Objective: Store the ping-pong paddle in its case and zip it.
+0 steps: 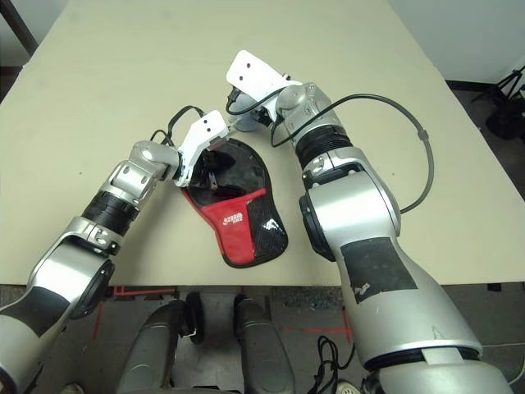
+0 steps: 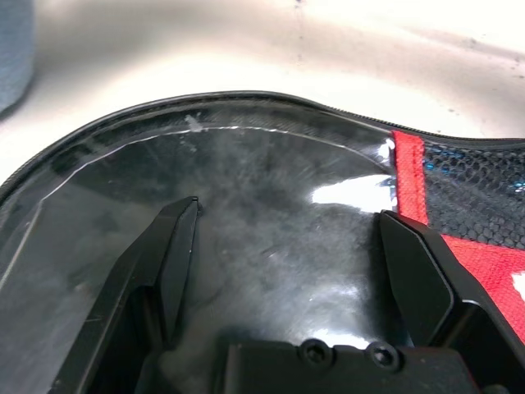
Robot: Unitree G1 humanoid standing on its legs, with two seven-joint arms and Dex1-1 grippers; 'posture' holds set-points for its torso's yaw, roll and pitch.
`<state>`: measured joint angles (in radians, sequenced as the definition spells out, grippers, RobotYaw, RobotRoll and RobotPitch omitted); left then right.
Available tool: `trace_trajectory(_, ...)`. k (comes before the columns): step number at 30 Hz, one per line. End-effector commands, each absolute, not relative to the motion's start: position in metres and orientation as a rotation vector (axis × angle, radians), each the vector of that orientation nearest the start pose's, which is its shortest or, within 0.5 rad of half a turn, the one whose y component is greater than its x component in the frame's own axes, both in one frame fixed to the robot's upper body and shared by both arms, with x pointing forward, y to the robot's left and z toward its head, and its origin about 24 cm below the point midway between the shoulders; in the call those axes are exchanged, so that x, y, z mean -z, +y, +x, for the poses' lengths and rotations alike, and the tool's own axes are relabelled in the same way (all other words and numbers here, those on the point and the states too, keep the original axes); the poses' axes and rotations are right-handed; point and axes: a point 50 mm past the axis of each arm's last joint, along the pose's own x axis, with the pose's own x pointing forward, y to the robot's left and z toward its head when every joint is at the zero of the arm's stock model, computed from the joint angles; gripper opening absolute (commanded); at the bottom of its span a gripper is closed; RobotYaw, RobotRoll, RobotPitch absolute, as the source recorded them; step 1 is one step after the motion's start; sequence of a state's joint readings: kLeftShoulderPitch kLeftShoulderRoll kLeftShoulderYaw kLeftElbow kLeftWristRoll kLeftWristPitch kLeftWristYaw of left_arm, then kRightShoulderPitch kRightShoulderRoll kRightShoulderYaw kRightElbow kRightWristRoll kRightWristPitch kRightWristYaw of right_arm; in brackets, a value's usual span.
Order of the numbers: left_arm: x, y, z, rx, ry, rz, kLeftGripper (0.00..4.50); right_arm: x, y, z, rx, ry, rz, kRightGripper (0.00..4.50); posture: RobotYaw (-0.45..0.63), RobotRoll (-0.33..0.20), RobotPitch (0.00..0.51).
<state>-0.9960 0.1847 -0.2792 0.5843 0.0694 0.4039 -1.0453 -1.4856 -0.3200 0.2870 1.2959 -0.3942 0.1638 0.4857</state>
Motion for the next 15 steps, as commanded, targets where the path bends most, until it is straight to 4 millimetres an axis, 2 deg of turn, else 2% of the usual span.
trace_trajectory(1, -0.14, 0.048, 0.358, 1.25, 0.364, 0.466, 4.5, -0.254, -0.129, 0.431, -0.385, 0.186, -0.966, 4.47, -0.1, 0.0, 0.349)
trace_trajectory(6, -0.138, 0.046, 0.356, 1.249, 0.367, 0.452, 4.5, -0.246, -0.128, 0.431, -0.403, 0.211, -0.976, 4.47, -0.08, 0.0, 0.353)
trace_trajectory(13, -0.138, 0.048, 0.355, 1.233, 0.37, 0.441, 4.5, -0.227, -0.13, 0.43, -0.426, 0.295, -0.897, 4.47, -0.07, 0.0, 0.353)
trace_trajectory(15, -0.137, 0.05, 0.355, 1.228, 0.372, 0.443, 4.5, -0.223, -0.131, 0.43, -0.43, 0.31, -0.876, 3.94, -0.05, 0.0, 0.351)
